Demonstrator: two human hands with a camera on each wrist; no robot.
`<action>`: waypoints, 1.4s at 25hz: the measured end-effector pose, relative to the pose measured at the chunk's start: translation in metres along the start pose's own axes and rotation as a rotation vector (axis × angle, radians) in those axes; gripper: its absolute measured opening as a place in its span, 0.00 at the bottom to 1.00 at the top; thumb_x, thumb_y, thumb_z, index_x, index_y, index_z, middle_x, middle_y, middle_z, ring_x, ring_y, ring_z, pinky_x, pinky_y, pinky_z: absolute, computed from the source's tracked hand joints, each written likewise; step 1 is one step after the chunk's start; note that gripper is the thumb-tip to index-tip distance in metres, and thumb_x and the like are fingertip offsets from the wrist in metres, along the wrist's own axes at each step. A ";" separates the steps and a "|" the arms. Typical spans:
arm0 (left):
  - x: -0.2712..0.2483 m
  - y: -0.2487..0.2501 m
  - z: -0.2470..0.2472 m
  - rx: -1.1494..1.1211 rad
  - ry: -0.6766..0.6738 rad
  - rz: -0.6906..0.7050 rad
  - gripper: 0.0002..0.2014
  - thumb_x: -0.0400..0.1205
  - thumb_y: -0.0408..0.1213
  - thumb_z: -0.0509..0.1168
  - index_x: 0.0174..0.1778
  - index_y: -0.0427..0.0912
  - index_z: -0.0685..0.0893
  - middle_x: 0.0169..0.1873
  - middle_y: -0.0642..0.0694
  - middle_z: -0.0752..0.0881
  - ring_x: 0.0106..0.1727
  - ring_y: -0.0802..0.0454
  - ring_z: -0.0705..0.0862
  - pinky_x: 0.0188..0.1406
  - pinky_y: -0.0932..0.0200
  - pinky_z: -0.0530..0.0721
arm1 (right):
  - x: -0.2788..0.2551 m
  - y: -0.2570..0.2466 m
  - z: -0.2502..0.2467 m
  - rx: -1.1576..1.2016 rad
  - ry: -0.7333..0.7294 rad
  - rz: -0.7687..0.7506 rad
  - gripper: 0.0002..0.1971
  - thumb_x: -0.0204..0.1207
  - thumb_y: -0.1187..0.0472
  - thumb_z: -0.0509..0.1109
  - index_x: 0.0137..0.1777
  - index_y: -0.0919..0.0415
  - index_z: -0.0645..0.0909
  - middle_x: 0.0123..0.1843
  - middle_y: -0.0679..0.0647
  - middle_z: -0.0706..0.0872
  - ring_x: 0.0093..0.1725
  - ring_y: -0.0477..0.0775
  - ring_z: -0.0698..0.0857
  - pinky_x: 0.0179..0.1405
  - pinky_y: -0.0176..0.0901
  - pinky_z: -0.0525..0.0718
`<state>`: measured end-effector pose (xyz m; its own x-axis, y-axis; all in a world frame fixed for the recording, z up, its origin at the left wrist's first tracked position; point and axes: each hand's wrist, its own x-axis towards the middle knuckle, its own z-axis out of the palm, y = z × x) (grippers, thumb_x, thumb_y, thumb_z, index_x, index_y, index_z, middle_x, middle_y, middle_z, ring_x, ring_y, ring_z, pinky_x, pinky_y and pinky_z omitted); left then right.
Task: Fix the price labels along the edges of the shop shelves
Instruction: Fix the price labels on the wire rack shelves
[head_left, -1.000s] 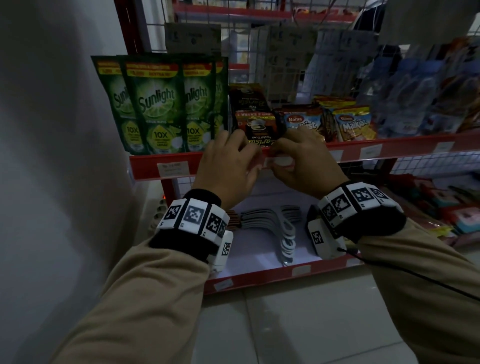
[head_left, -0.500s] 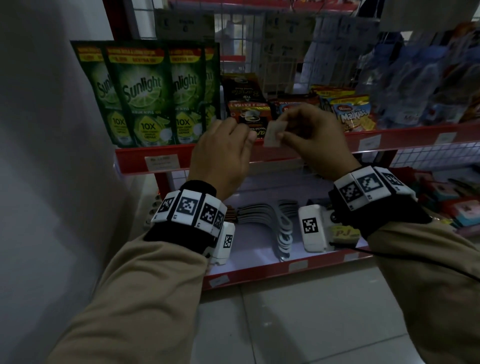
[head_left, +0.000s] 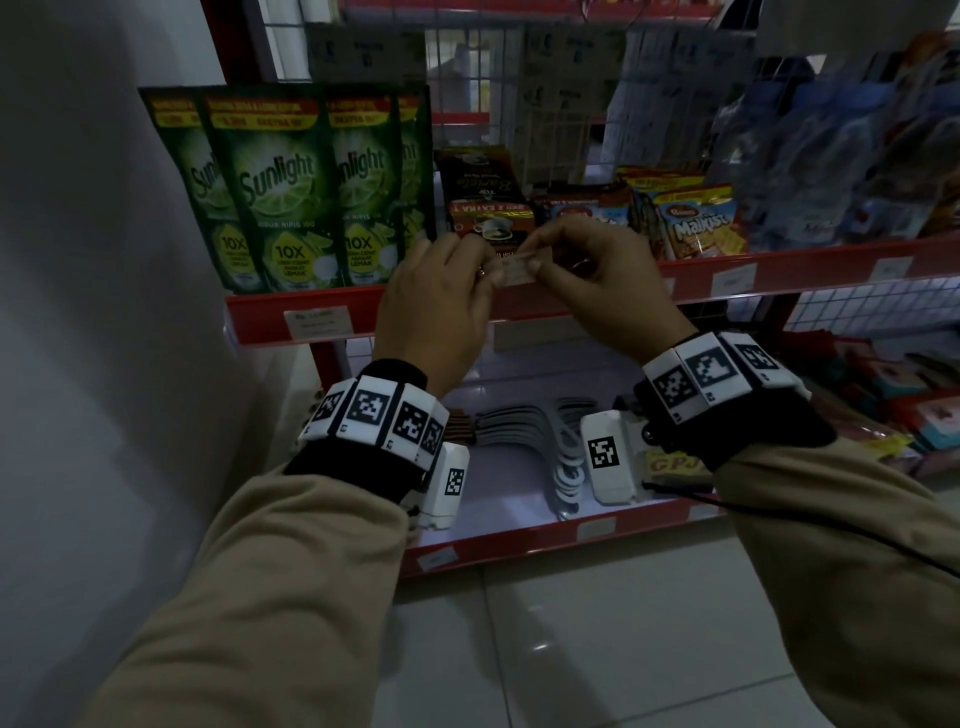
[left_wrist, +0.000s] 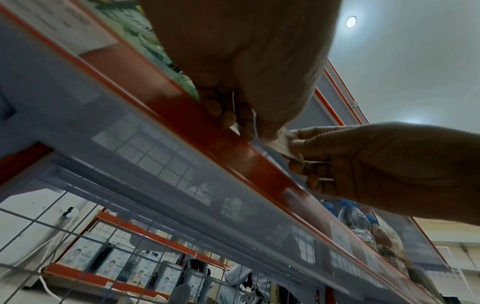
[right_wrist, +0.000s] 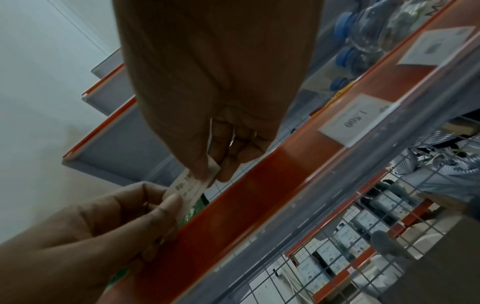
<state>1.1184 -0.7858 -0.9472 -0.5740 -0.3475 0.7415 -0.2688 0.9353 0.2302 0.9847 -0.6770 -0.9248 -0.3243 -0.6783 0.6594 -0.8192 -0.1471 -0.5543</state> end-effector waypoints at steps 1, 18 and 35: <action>0.000 0.000 -0.001 -0.012 0.009 -0.007 0.09 0.85 0.40 0.60 0.52 0.39 0.80 0.46 0.43 0.81 0.51 0.42 0.76 0.45 0.55 0.69 | 0.001 0.002 -0.002 -0.026 0.008 0.000 0.05 0.78 0.65 0.70 0.51 0.59 0.85 0.41 0.38 0.83 0.42 0.34 0.83 0.41 0.26 0.79; 0.001 0.005 -0.005 0.185 -0.113 0.032 0.12 0.84 0.44 0.61 0.56 0.42 0.82 0.48 0.42 0.79 0.55 0.41 0.75 0.49 0.49 0.73 | -0.003 0.014 -0.010 -0.339 -0.095 -0.043 0.05 0.77 0.60 0.69 0.50 0.55 0.84 0.46 0.52 0.82 0.53 0.59 0.77 0.55 0.49 0.73; -0.005 0.003 -0.004 0.270 -0.121 0.028 0.14 0.86 0.44 0.57 0.53 0.39 0.83 0.50 0.41 0.80 0.55 0.41 0.75 0.49 0.48 0.72 | -0.005 0.006 -0.016 -0.482 -0.236 -0.020 0.07 0.78 0.58 0.70 0.53 0.55 0.85 0.52 0.57 0.81 0.56 0.61 0.75 0.56 0.52 0.74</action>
<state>1.1237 -0.7805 -0.9478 -0.6677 -0.3428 0.6608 -0.4384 0.8985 0.0232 0.9737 -0.6634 -0.9235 -0.2369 -0.8301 0.5049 -0.9665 0.1482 -0.2098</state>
